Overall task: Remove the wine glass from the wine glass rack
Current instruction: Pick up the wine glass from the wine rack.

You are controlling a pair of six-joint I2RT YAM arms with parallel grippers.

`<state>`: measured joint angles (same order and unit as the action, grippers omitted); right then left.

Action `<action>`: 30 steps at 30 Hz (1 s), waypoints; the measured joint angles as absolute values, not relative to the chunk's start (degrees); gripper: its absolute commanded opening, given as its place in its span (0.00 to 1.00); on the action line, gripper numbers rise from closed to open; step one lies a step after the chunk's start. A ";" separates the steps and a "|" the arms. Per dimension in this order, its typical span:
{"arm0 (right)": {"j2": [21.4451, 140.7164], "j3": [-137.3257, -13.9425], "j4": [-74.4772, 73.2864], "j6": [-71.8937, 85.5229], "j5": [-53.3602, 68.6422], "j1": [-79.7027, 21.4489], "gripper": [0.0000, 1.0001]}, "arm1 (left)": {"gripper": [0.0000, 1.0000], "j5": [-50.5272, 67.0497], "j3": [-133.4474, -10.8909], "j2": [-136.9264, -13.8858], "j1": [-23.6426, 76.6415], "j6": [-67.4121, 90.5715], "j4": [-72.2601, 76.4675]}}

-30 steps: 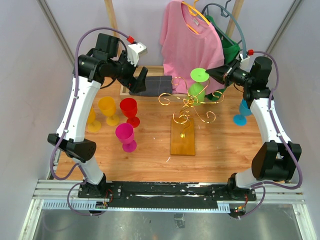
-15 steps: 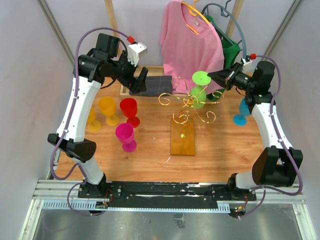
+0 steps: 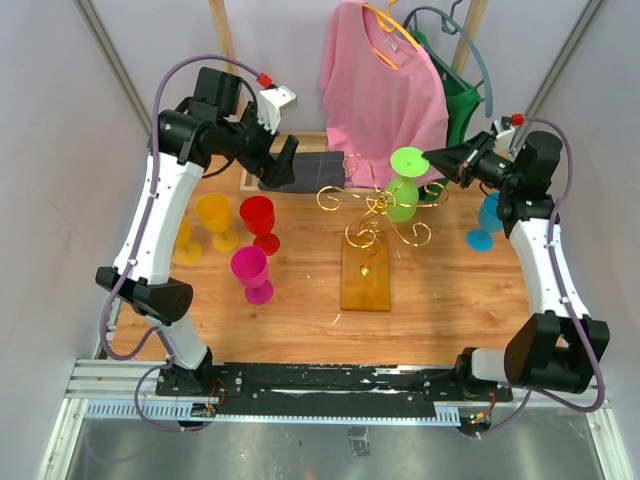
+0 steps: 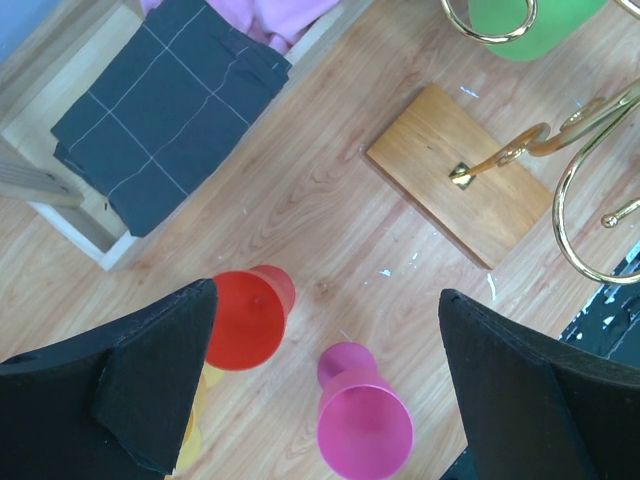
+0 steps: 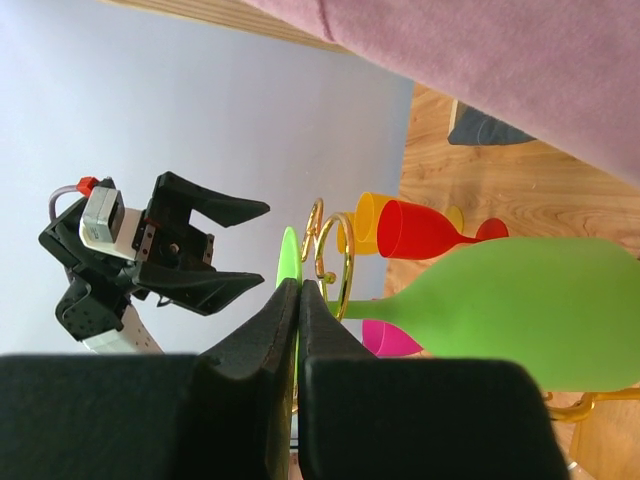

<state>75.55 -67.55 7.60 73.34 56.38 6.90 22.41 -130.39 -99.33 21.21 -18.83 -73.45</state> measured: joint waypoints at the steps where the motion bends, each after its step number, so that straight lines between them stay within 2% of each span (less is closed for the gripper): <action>1: 75.35 -67.55 7.60 73.34 56.42 6.94 0.01 | 0.97 22.41 -130.39 -99.33 21.21 -18.83 -73.45; 15: 73.25 -66.96 7.01 73.36 56.55 6.76 0.01 | 0.97 22.44 -130.37 -99.35 21.63 -18.79 -73.43; 30: 74.39 -68.45 6.57 73.56 55.22 2.35 0.00 | 0.97 22.41 -130.37 -99.35 21.63 -18.79 -73.43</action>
